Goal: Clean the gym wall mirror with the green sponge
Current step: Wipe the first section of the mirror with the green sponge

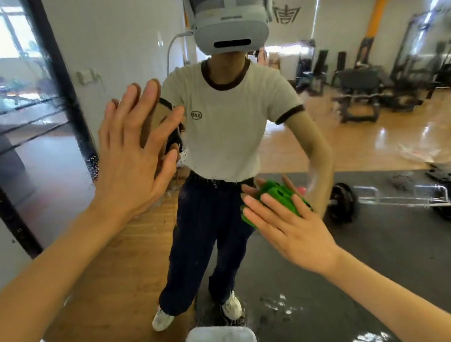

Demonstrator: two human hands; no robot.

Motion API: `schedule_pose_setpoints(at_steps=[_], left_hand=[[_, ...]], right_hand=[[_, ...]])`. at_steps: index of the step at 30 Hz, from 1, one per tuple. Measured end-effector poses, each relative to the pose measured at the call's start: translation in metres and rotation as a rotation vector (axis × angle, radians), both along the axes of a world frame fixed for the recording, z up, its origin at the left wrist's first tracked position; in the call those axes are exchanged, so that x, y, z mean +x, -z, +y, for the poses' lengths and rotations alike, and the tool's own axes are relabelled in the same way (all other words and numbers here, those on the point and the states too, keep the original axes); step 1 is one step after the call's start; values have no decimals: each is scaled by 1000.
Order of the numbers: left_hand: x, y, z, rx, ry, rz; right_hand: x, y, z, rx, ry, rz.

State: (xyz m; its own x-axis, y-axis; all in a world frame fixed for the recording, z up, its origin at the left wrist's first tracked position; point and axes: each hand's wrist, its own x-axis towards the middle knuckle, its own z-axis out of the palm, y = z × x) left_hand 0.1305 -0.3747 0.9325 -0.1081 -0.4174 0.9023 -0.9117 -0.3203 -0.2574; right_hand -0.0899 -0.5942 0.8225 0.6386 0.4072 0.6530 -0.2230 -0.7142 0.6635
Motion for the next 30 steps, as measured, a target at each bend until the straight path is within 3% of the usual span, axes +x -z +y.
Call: schedule_pose_setpoints(at_steps=[3,6,8,10,14,17,20,22,24,27,30], left_hand=[[1,1,-1,-11,-19,-16],[0,-1,-3,-6,-20,-18],[-2,-1,-3,-7,-21,-18],[-4,-1,-3,-12,-22,-16],[-4,-1,-2,-12,-23,-21],[-4,-2,-2,-11,-32,-31],[-4,-1,-3,-18,-41,-39],[-4,-3,-2,-16,-26,-34],[-5,-5,5,13,7,-20],[4,-1,28,12,27,49],[27,11,60,-42,-28,117]], right_hand=[[10,-45,5,-35,-31,-60],[43,-140,21,171,-45,-385],[57,-159,33,293,-63,-496],[55,-117,39,273,-64,-414],[25,6,33,74,15,-28],[41,-40,38,28,-15,-131],[77,-136,55,220,-67,-445],[90,-155,67,312,-91,-536],[87,-114,72,270,-62,-436],[62,-16,64,143,-15,-128],[60,-28,60,27,-3,-89]])
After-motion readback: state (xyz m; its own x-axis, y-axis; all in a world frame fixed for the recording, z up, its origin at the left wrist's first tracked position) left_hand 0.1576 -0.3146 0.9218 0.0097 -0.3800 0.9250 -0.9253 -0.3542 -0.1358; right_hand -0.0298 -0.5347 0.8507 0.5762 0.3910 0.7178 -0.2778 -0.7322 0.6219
